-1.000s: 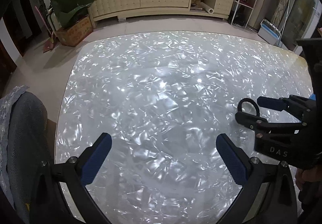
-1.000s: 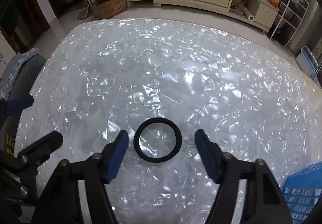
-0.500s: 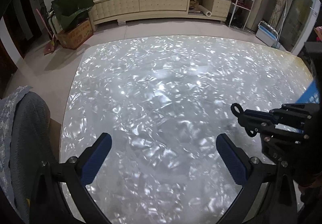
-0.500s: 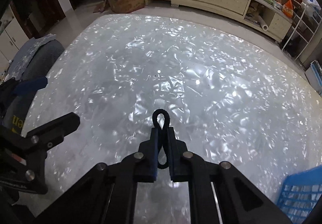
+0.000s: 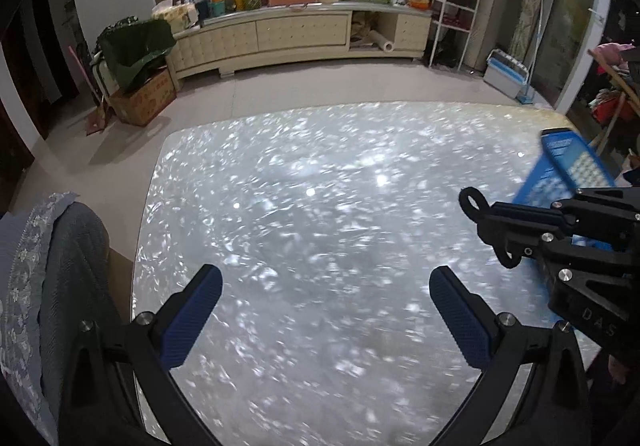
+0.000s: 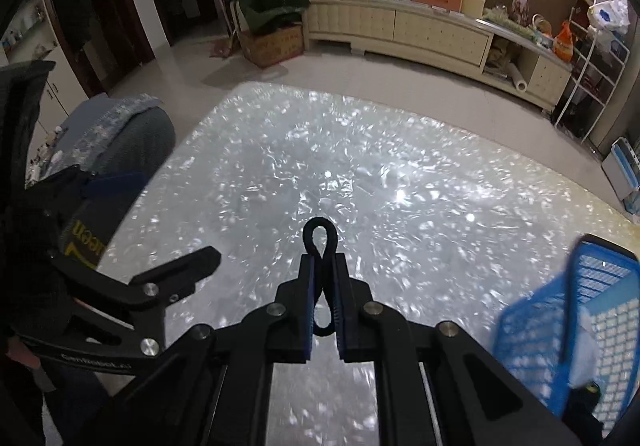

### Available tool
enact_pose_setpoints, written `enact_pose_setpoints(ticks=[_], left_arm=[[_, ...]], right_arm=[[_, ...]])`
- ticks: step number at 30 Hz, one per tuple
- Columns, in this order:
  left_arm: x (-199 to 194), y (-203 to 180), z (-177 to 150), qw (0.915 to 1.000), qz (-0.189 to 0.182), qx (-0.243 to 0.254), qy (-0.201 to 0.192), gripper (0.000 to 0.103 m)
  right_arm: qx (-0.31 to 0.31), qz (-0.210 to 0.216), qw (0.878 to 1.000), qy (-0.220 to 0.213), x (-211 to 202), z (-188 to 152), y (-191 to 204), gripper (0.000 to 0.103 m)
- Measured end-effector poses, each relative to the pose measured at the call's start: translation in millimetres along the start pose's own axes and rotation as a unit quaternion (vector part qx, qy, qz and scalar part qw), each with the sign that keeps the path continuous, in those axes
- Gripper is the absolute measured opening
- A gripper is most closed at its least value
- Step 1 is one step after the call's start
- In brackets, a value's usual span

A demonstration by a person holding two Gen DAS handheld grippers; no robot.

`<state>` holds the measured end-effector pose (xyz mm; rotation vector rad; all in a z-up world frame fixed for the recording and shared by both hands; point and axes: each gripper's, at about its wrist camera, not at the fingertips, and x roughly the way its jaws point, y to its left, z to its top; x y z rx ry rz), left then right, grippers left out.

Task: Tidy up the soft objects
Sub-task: 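Lift the black ring with the right tool and carry it over the basket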

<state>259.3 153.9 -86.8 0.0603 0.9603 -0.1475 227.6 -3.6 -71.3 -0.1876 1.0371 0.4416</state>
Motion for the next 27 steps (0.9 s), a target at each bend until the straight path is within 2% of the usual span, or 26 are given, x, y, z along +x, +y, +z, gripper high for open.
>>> enact_pose_setpoints(ticks=[7, 15, 22, 27], left_arm=[[-50, -37, 1, 0.9996, -0.017, 0.001, -0.022, 0.103], [-101, -92, 0, 0.9986, -0.015, 0.017, -0.048, 0.103], [-125, -150, -1, 0.9969, -0.017, 0.049, -0.059, 0.103], [-127, -188, 4, 0.9953, -0.025, 0.069, -0.063, 0.103]], right_arm=[[0.001, 0.006, 0.999, -0.032, -60, -18, -15, 0.008], [0.005, 0.002, 0.998, -0.062, -118, -46, -33, 0.008], [0.016, -0.012, 0.997, -0.079, -147, -72, -56, 0.008], [0.032, -0.023, 0.995, -0.087, -164, -88, -77, 0.008]])
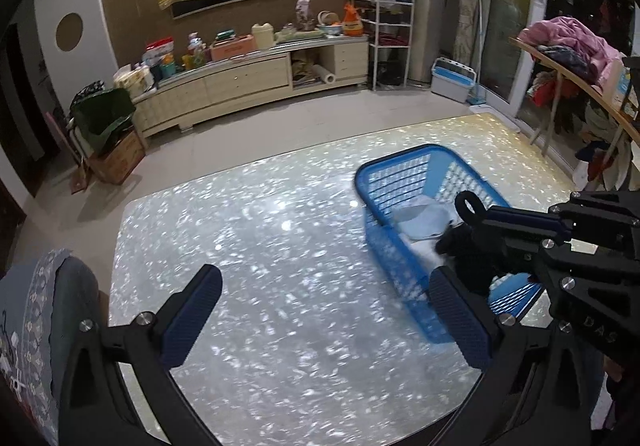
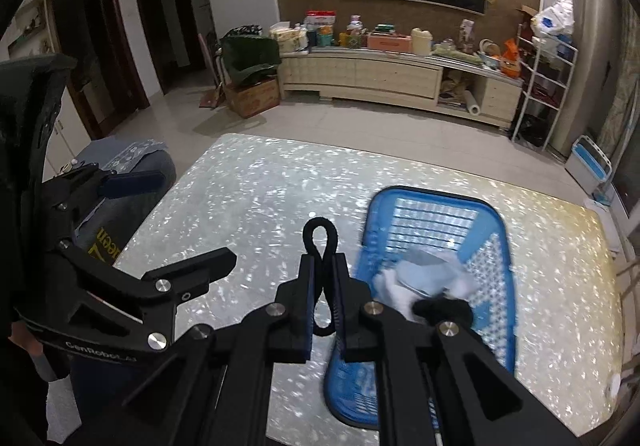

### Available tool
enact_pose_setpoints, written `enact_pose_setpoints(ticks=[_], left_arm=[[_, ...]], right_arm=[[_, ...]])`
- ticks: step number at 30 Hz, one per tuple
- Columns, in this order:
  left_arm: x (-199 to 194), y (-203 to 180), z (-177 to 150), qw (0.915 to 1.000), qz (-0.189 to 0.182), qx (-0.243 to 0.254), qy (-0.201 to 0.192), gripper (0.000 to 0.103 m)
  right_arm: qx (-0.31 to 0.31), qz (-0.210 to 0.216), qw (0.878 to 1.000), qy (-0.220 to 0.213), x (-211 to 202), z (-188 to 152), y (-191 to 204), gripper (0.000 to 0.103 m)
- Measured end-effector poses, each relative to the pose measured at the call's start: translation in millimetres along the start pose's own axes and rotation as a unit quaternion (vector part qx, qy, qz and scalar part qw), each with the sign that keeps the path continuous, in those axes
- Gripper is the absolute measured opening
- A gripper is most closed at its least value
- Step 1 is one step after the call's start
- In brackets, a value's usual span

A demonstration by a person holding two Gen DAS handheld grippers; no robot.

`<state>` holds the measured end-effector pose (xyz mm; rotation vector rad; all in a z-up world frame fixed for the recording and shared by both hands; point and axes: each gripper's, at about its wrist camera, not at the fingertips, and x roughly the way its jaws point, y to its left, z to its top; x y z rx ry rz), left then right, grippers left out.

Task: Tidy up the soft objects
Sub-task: 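Lift the black ring with the right tool and carry it over the basket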

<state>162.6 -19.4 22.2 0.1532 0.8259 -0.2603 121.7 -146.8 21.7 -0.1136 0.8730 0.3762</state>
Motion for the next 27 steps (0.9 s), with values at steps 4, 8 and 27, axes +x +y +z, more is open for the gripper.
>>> enact_pose_setpoints(ticks=[4, 8, 27], left_arm=[[6, -25, 12, 0.9999, -0.011, 0.011, -0.003, 0.103], [18, -39, 19, 0.9996, -0.019, 0.021, -0.001, 0.103], [103, -47, 39, 0.9981, -0.029, 0.026, 0.047, 0.103]], right_arm=[[0.014, -0.009, 1.000, 0.000, -8, -4, -16, 0.008], [0.024, -0.017, 1.000, 0.007, -6, -6, -30, 0.008], [0.058, -0.010, 0.996, 0.070, 59, -7, -76, 0.008]])
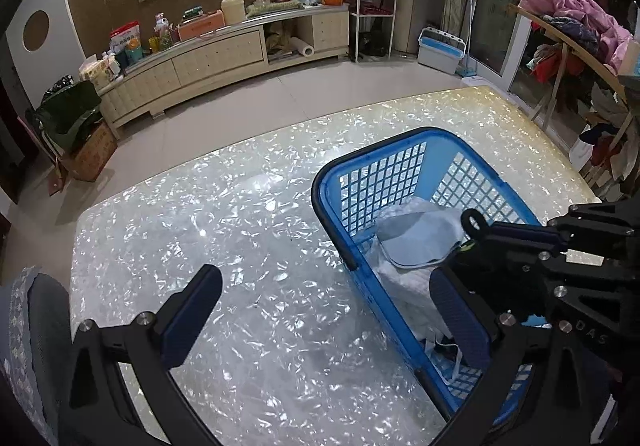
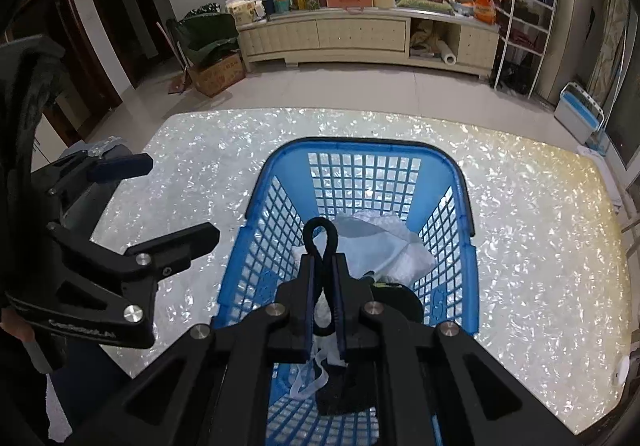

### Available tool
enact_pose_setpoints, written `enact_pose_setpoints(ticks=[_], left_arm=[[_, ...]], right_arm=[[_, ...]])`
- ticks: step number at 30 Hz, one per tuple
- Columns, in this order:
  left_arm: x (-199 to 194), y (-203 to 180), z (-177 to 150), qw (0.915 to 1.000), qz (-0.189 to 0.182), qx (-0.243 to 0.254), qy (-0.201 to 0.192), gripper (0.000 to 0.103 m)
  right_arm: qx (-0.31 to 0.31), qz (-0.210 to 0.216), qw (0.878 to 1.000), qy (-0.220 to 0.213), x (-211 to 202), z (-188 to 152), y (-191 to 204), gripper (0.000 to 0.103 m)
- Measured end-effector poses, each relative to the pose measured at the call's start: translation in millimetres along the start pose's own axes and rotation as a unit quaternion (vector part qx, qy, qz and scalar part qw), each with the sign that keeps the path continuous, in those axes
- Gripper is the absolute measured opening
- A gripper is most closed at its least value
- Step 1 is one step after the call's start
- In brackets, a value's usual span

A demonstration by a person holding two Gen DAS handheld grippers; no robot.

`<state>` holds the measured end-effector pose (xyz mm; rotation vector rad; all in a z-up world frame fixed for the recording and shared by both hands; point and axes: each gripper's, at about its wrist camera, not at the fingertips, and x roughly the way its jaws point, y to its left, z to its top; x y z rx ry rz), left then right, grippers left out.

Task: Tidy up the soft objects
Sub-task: 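Lift the black ring with the right tool and carry it over the basket, then lower the black ring into the basket and open the right tool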

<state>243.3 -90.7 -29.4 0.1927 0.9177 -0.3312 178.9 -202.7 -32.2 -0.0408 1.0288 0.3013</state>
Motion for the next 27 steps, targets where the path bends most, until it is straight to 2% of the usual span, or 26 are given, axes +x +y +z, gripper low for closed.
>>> enact_pose_setpoints(ticks=[13, 18, 19, 20, 22, 25, 27], left_arm=[[45, 11, 0, 0.9994, -0.015, 0.001, 0.032, 0.103], [50, 13, 2, 0.9993, -0.015, 0.001, 0.033, 0.103], [51, 14, 3, 0.9993, -0.015, 0.002, 0.033, 0.103], [51, 14, 3, 0.9994, -0.014, 0.002, 0.033, 0.103], [50, 15, 3, 0.9994, -0.013, 0.002, 0.033, 0.103], [48, 16, 1, 0.9994, -0.013, 0.000, 0.032, 0.103], [46, 16, 0, 0.9995, -0.010, 0.000, 0.031, 0.103]], right_arm=[[0.005, 0.002, 0.999, 0.050, 43, 6, -7, 0.008], [0.009, 0.000, 0.998, 0.055, 43, 8, -9, 0.009], [0.008, 0.000, 0.998, 0.054, 43, 8, -8, 0.013], [0.007, -0.001, 0.999, 0.054, 40, 8, -8, 0.024], [0.007, -0.001, 0.999, 0.051, 39, 7, -6, 0.038], [0.007, -0.005, 0.999, 0.047, 37, 6, -2, 0.040], [0.007, -0.005, 0.999, 0.045, 34, 3, -2, 0.045]])
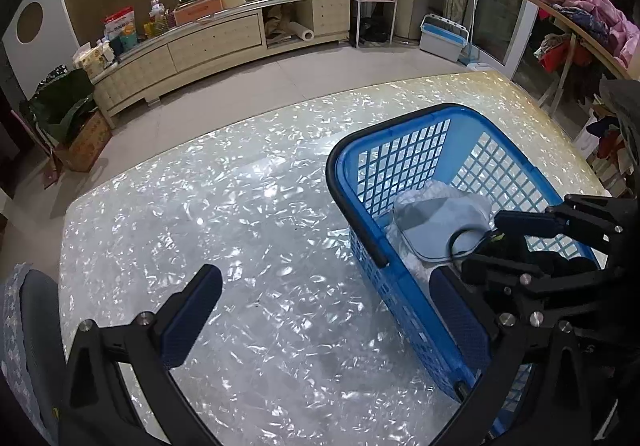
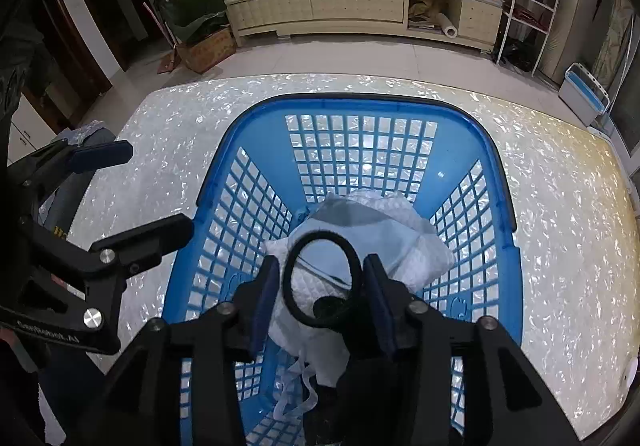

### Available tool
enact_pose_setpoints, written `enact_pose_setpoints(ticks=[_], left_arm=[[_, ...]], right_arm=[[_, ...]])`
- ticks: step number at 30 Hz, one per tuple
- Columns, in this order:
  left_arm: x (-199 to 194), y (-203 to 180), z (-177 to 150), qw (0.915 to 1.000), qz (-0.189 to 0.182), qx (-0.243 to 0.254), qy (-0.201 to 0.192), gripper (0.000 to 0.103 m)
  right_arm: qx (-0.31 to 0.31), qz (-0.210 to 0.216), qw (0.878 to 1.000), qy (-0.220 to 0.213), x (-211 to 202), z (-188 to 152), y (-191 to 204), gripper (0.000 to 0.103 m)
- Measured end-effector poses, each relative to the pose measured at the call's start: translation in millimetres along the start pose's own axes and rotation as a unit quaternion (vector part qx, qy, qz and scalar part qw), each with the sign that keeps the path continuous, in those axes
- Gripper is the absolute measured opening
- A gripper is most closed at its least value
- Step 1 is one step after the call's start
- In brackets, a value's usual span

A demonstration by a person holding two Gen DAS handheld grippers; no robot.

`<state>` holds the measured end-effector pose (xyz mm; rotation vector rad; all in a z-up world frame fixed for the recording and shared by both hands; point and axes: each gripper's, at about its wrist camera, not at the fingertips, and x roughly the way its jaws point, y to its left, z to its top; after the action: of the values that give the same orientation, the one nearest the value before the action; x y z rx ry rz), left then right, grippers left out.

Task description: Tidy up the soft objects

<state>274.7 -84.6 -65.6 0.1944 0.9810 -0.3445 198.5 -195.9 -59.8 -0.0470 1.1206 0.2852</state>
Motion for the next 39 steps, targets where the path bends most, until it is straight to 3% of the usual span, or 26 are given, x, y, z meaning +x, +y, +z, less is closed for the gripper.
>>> enact_pose_setpoints(ticks=[2, 15, 21, 26, 39], left_arm=[[-4, 0, -3, 1.0000, 0.001, -0.001, -0.002, 0.103], [-39, -3, -18, 0.9996, 0.001, -0.012, -0.025, 0.103], [-77, -5, -31, 0.9971, -0.004, -0.031, -0.070, 0.103], [-112, -9, -47, 0.9929, 0.023, -0.039, -0.110, 0.103], [-179, -20, -106, 0.9820, 0.040, -0.062, -0.174, 0.103]], right_arm=[[0.000, 0.003, 1.000, 0.000, -1, -1, -3, 0.061], [-0.010, -0.016, 0.999, -0.033, -37, -14, 4, 0.073], [-0.005, -0.030, 0.997, -0.072, -68, -26, 13, 0.089], [0.000, -0.035, 0.994, -0.104, -92, -40, 20, 0.103], [-0.009, -0.048, 0.983, -0.176, -131, -77, 58, 0.103]])
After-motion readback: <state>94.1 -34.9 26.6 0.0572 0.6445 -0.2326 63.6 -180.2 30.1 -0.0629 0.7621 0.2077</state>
